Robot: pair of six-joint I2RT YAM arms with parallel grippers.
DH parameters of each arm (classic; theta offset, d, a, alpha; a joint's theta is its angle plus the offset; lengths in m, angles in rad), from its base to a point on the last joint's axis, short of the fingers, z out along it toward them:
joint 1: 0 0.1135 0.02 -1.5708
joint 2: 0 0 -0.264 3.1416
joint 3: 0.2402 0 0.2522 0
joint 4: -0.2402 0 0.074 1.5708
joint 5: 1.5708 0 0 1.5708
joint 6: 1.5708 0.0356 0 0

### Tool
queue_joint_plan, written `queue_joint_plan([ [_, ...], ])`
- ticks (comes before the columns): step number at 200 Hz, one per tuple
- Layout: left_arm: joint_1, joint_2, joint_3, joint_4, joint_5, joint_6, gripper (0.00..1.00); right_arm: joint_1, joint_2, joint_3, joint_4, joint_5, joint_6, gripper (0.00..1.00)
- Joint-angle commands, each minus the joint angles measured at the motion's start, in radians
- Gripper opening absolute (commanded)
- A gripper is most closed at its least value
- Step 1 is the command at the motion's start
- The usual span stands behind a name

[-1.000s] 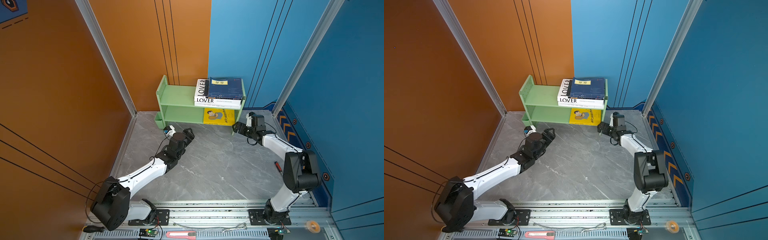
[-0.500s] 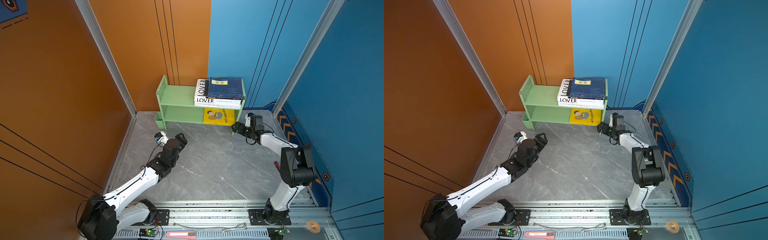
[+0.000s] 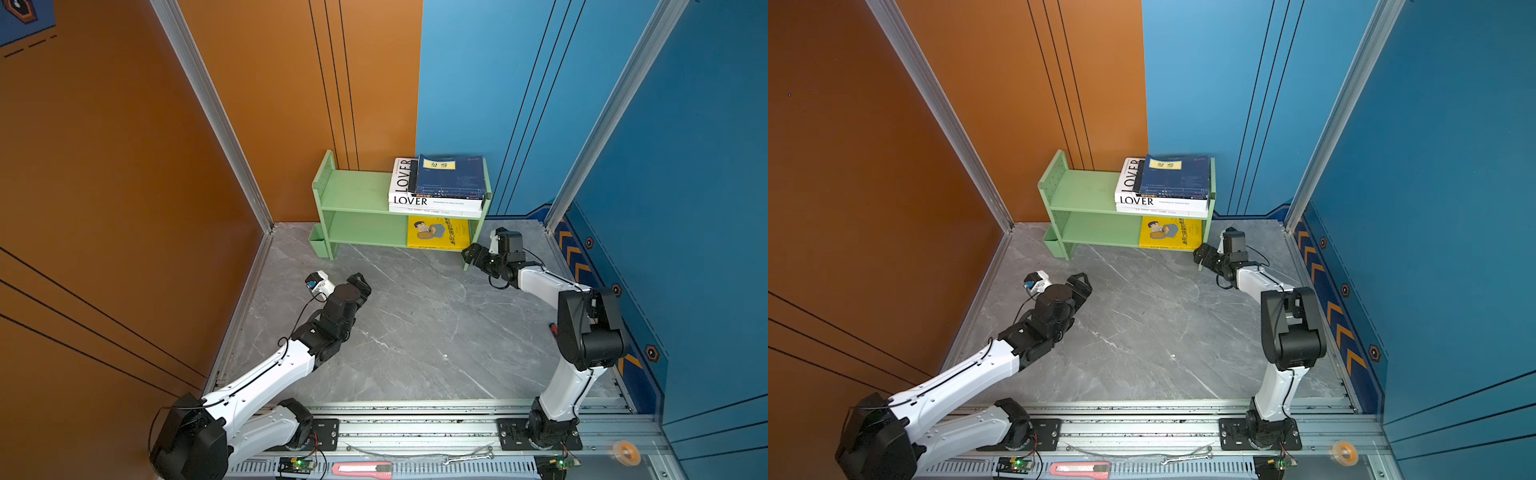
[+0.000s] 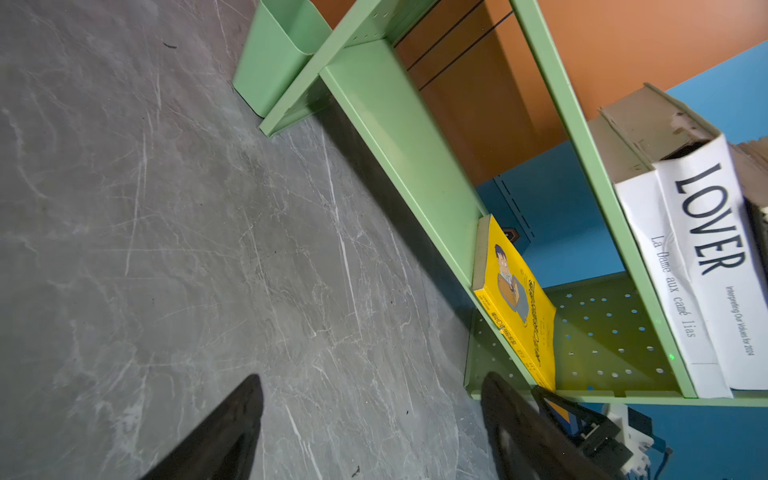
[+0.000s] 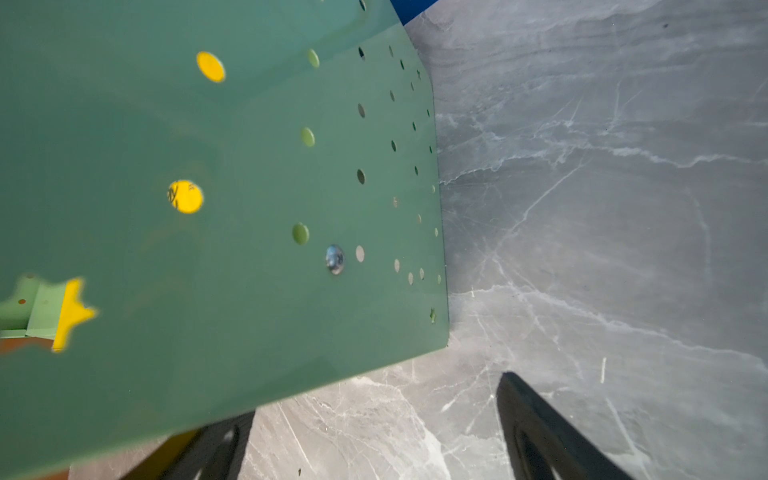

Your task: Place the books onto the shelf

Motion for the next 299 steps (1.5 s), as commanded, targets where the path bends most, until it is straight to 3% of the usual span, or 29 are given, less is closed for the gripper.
queue_joint_plan([
  [1,-0.006,0.021,0.023,-0.029,0.012,0.044,0.85,0.005,-0.030,0.011,0.040,0.004,0.020,0.93],
  [30,0.004,0.128,0.109,-0.020,0.116,0.119,0.85,0.002,-0.052,-0.011,0.037,-0.008,0.028,0.94],
  [38,0.004,0.167,0.138,-0.012,0.147,0.132,0.92,0.001,-0.057,-0.015,0.034,-0.017,0.033,0.94],
  [74,0.009,0.358,0.280,0.037,0.263,0.156,0.93,-0.005,-0.074,-0.034,0.039,-0.045,0.065,0.94],
  [162,0.023,0.775,0.707,-0.112,0.338,-0.020,0.93,0.008,-0.090,-0.048,0.040,-0.051,0.095,0.94],
  [211,0.042,0.849,0.772,-0.142,0.374,-0.086,0.92,0.001,-0.097,-0.045,0.026,-0.040,0.093,0.94],
  [299,0.068,0.912,0.764,-0.022,0.411,-0.171,0.91,0.000,-0.118,-0.043,0.000,-0.024,0.079,0.94],
])
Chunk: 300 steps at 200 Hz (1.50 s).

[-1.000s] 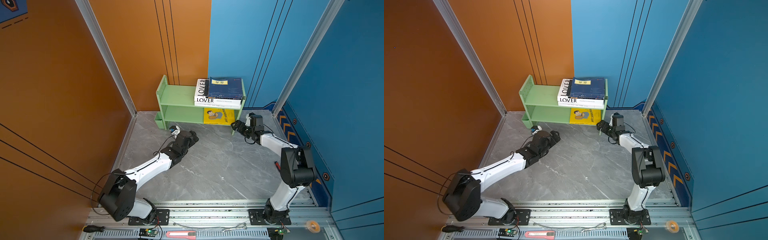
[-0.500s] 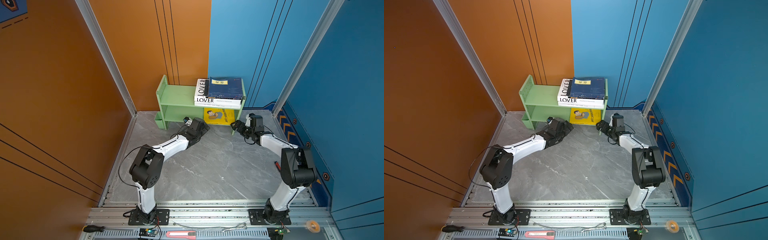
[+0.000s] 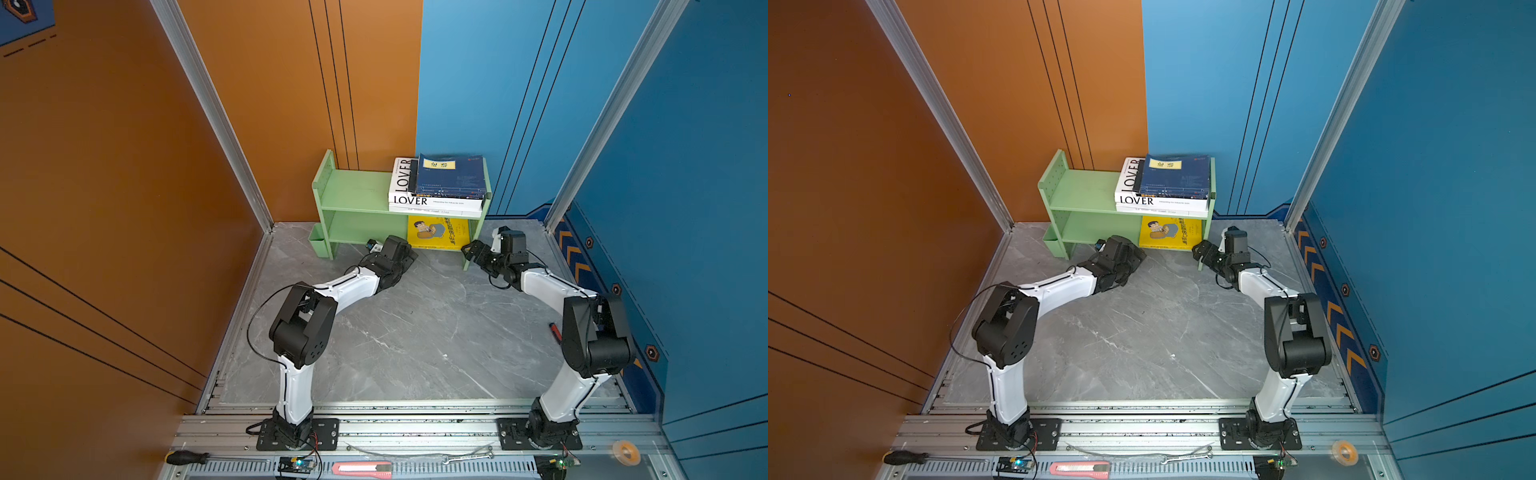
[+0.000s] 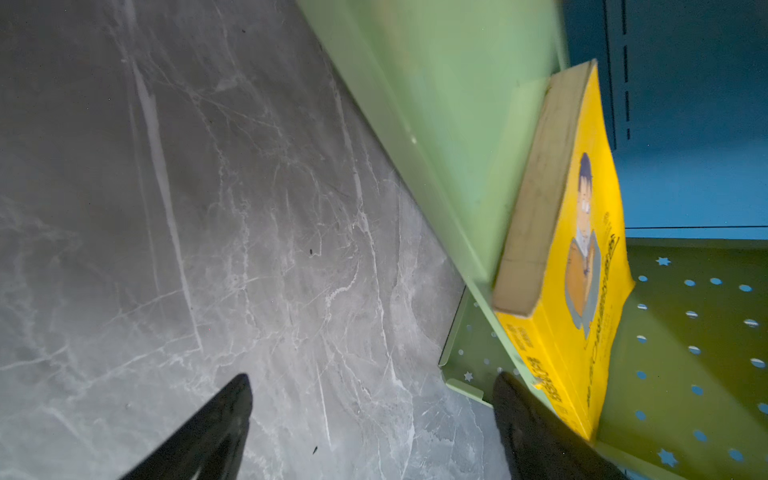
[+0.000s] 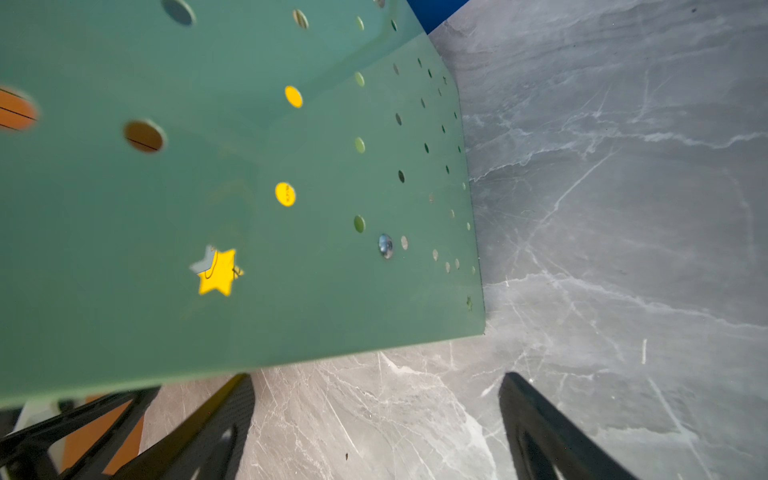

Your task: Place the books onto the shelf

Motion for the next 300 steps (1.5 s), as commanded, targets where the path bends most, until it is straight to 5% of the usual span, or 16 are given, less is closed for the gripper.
queue_joint_plan([
  [1,0.013,0.018,0.021,0.031,0.020,-0.026,0.91,-0.002,-0.054,-0.006,-0.031,0.021,-0.009,0.94],
  [300,0.060,0.121,0.170,0.033,0.107,-0.053,0.91,-0.032,-0.041,-0.001,-0.052,0.033,-0.018,0.94],
])
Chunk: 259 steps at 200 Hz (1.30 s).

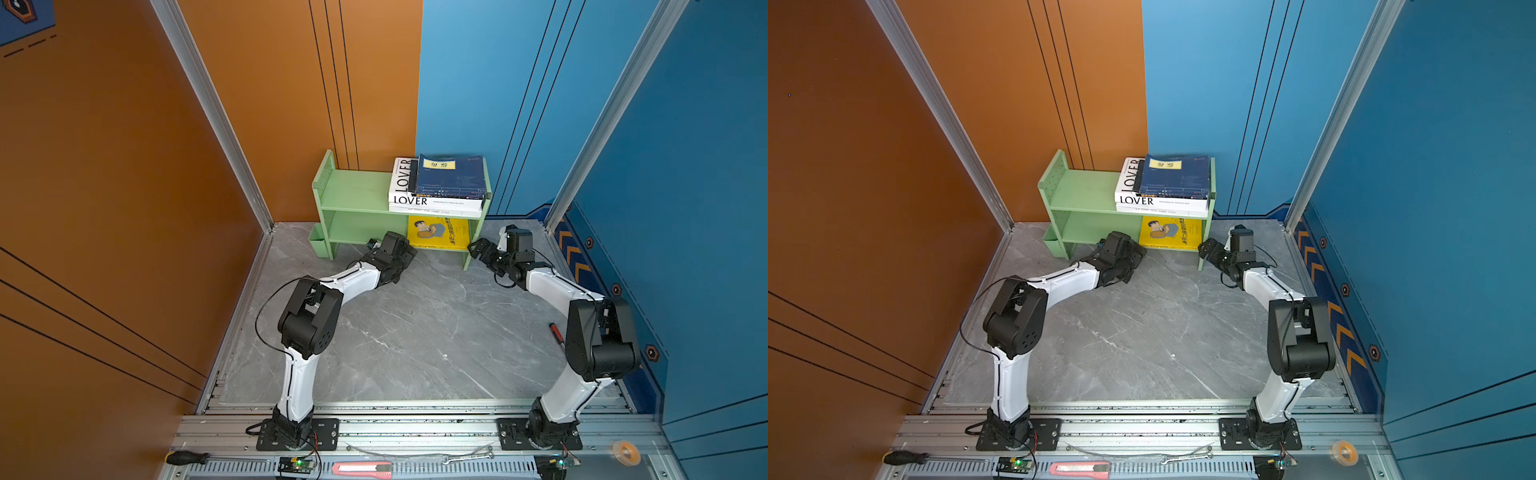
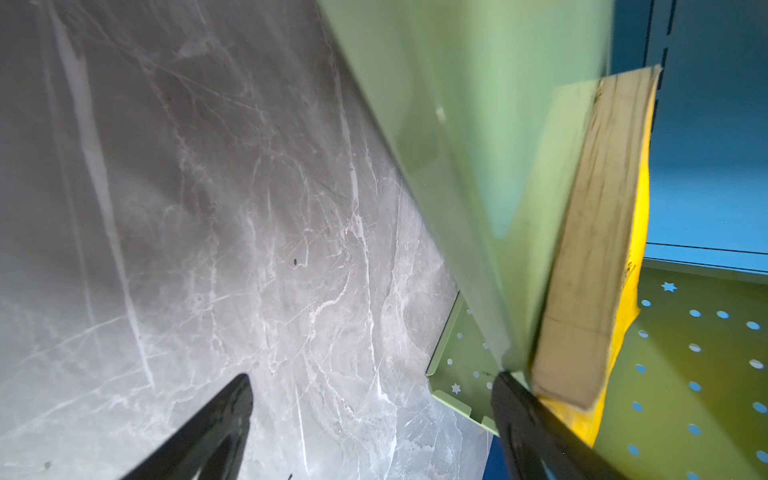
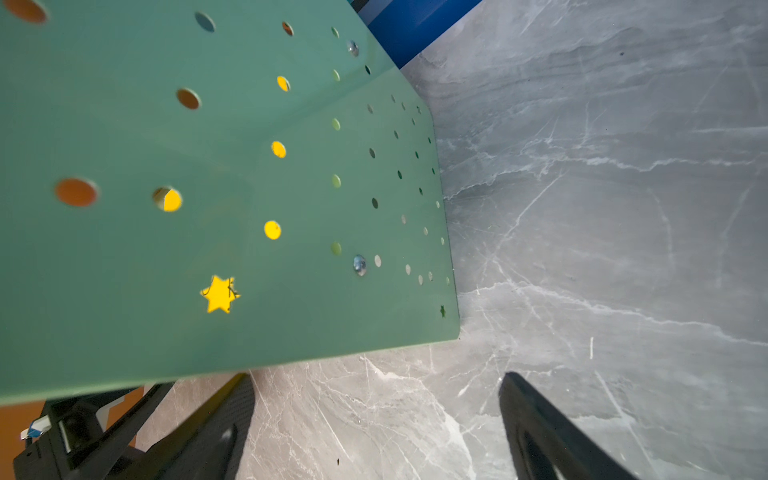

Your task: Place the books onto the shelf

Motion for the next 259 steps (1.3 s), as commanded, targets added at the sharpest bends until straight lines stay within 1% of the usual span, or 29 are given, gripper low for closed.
queue_joint_plan([
  [1,0.022,0.029,0.076,0.040,0.001,-0.001,0.91,-0.004,-0.015,-0.007,-0.018,0.009,-0.016,0.94],
  [16,0.023,0.038,0.094,0.019,0.010,0.003,0.91,-0.004,-0.017,-0.017,-0.013,0.009,-0.011,0.94],
  [50,0.025,0.053,0.095,0.032,0.033,-0.040,0.90,-0.004,-0.035,-0.045,0.005,0.015,-0.001,0.94],
  [85,0.027,0.053,0.108,0.020,0.053,-0.056,0.90,-0.007,-0.073,-0.084,0.009,0.024,-0.001,0.94],
  [139,0.029,0.022,0.108,0.004,0.059,-0.042,0.90,-0.004,-0.148,-0.177,0.019,0.071,-0.006,0.94],
  [182,0.040,0.006,0.099,0.020,0.079,-0.061,0.90,-0.001,-0.199,-0.232,0.017,0.106,0.004,0.94],
  [216,0.045,-0.040,0.064,0.039,0.075,-0.066,0.90,0.007,-0.238,-0.266,0.011,0.135,0.007,0.94],
  [259,0.054,-0.064,0.048,0.056,0.091,-0.071,0.89,0.020,-0.270,-0.298,0.002,0.169,0.013,0.95],
])
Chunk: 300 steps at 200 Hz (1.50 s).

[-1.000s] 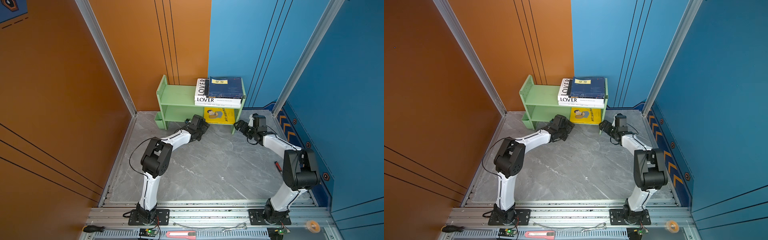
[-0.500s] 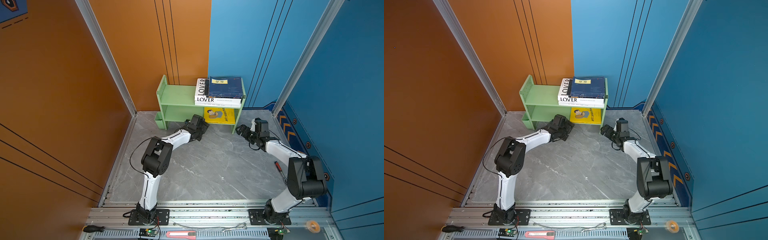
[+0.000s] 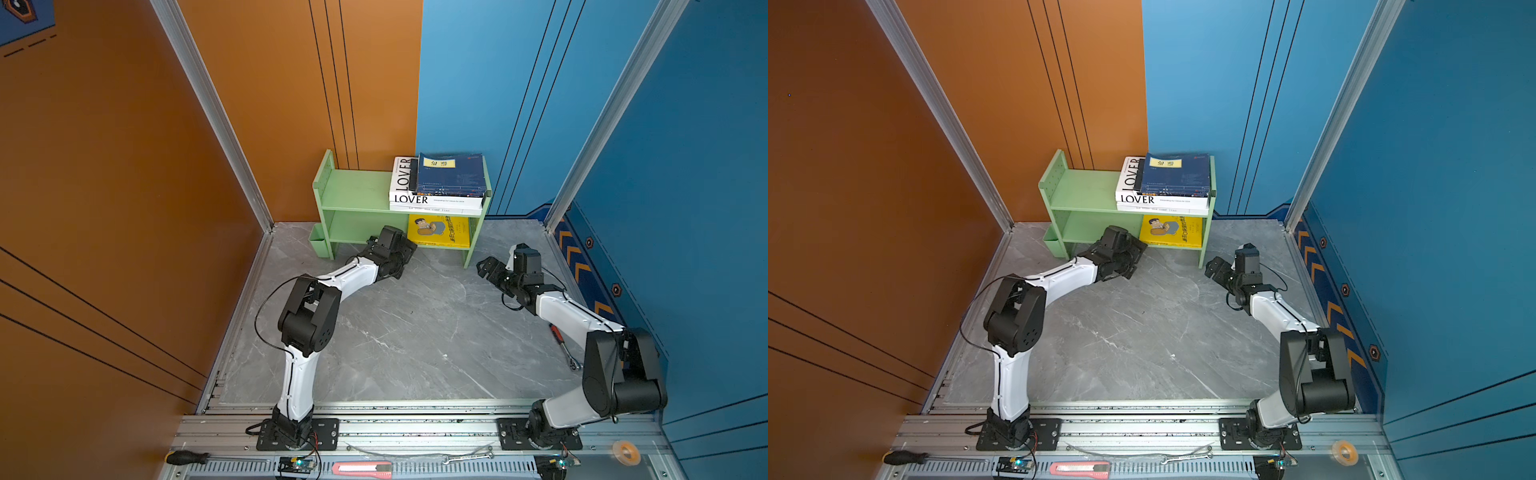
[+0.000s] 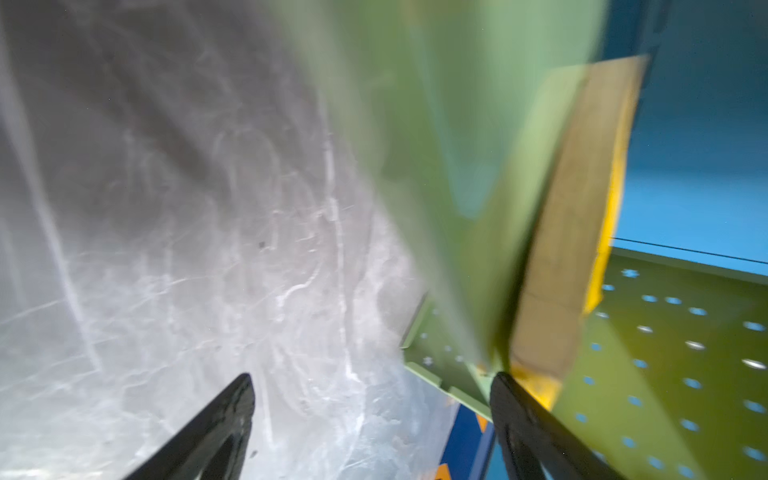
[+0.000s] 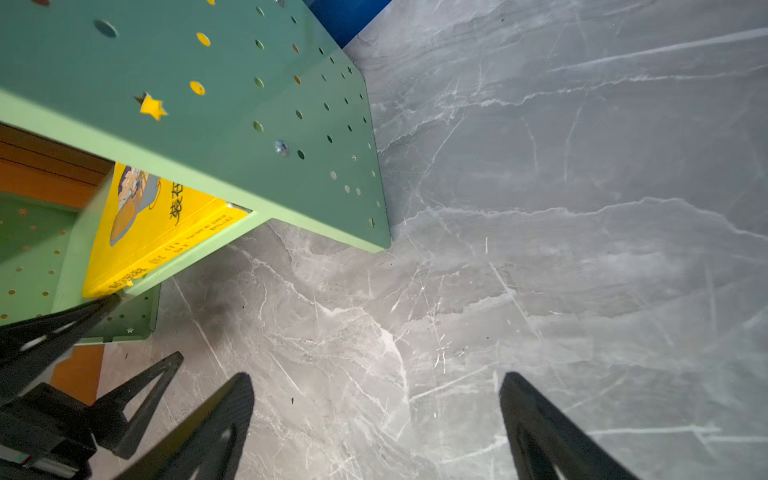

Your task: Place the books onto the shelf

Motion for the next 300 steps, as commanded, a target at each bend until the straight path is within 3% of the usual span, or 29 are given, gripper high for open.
queue_joint_plan([
  [1,0.024,-0.064,-0.008,0.062,-0.006,-0.010,0.89,0.014,-0.030,-0.024,0.001,0.049,0.009,0.95],
  [60,0.017,-0.116,-0.092,0.082,0.008,-0.013,0.89,0.035,-0.075,-0.066,-0.009,0.092,0.019,0.95],
  [116,0.025,-0.155,-0.137,0.143,-0.040,0.109,0.90,0.048,-0.085,-0.070,-0.006,0.092,0.033,0.95],
  [220,0.032,-0.061,-0.082,0.133,-0.143,-0.008,0.90,0.060,-0.138,-0.055,-0.073,0.128,0.014,0.95],
  [300,0.028,0.015,-0.027,0.103,-0.154,-0.012,0.90,0.031,-0.198,-0.088,-0.102,0.142,0.011,0.96],
])
